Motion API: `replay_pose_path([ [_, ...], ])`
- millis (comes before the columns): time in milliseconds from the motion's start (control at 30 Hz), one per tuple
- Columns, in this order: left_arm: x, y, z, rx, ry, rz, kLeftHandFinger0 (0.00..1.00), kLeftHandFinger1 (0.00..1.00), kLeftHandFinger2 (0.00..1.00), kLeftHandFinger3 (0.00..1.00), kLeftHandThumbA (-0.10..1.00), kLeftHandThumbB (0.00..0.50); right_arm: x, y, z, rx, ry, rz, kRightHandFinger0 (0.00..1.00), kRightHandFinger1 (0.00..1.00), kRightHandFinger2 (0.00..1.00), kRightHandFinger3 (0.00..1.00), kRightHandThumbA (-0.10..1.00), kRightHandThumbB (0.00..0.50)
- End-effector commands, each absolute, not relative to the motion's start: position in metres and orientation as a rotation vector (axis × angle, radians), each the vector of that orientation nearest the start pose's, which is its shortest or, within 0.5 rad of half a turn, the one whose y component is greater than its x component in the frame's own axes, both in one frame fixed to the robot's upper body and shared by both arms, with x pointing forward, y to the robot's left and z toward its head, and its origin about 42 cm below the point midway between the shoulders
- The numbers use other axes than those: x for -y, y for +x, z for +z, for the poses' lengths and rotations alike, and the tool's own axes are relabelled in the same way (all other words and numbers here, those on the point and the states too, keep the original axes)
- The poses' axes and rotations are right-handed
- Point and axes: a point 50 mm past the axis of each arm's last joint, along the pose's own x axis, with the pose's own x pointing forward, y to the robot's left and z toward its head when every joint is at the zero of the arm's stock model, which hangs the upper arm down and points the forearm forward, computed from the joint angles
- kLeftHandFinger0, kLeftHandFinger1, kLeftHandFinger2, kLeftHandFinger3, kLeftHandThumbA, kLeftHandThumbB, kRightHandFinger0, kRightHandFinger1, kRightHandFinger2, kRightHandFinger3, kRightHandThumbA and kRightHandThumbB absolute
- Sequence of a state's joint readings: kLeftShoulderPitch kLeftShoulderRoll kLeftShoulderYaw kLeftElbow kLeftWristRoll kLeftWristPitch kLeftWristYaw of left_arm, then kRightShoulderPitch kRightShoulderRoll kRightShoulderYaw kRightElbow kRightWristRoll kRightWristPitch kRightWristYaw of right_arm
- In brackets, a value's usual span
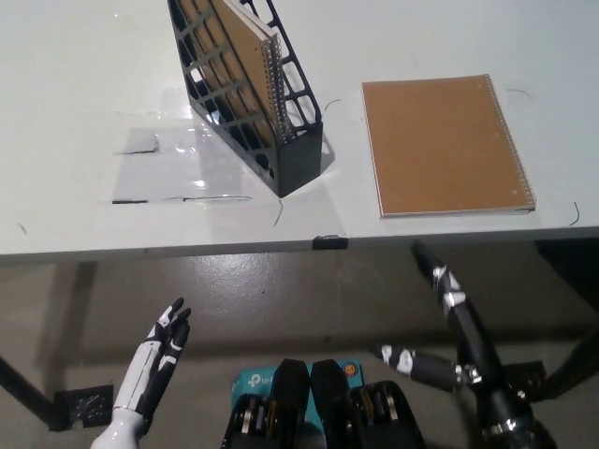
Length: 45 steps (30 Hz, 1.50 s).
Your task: Use the right hand to pick up a book from the book holder on the left side and put it on another book on the right side
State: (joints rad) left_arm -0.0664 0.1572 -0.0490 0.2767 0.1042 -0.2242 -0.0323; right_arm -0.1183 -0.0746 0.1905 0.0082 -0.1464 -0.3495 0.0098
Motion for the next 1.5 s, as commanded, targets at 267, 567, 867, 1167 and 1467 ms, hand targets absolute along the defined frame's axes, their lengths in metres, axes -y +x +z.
replay_pose_path([
  [267,-0.255,0.305,0.069,0.084,0.294,-0.119,0.97,1.00,1.00,1.00,0.96,0.156,0.113,0.406,0.324,0.809,-0.144,0.330,1.00,1.00,1.00,1.00,1.00,0.343],
  [567,-0.253,0.307,0.071,0.086,0.284,-0.125,0.98,1.00,1.00,1.00,0.91,0.133,0.074,0.476,0.373,0.744,-0.219,0.382,1.00,1.00,1.00,1.00,1.00,0.399],
  [867,-0.253,0.306,0.070,0.086,0.296,-0.133,0.97,1.00,1.00,1.00,0.93,0.139,0.046,0.514,0.375,0.636,-0.245,0.414,1.00,1.00,1.00,1.00,1.00,0.336],
  [1167,-0.251,0.308,0.073,0.088,0.288,-0.139,0.98,1.00,1.00,1.00,0.90,0.159,0.032,0.530,0.379,0.574,-0.242,0.421,1.00,1.00,1.00,1.00,1.00,0.341],
  [1467,-0.251,0.310,0.074,0.083,0.286,-0.141,0.98,1.00,1.00,1.00,0.90,0.165,0.028,0.535,0.378,0.524,-0.182,0.473,1.00,1.00,1.00,1.00,1.00,0.338],
])
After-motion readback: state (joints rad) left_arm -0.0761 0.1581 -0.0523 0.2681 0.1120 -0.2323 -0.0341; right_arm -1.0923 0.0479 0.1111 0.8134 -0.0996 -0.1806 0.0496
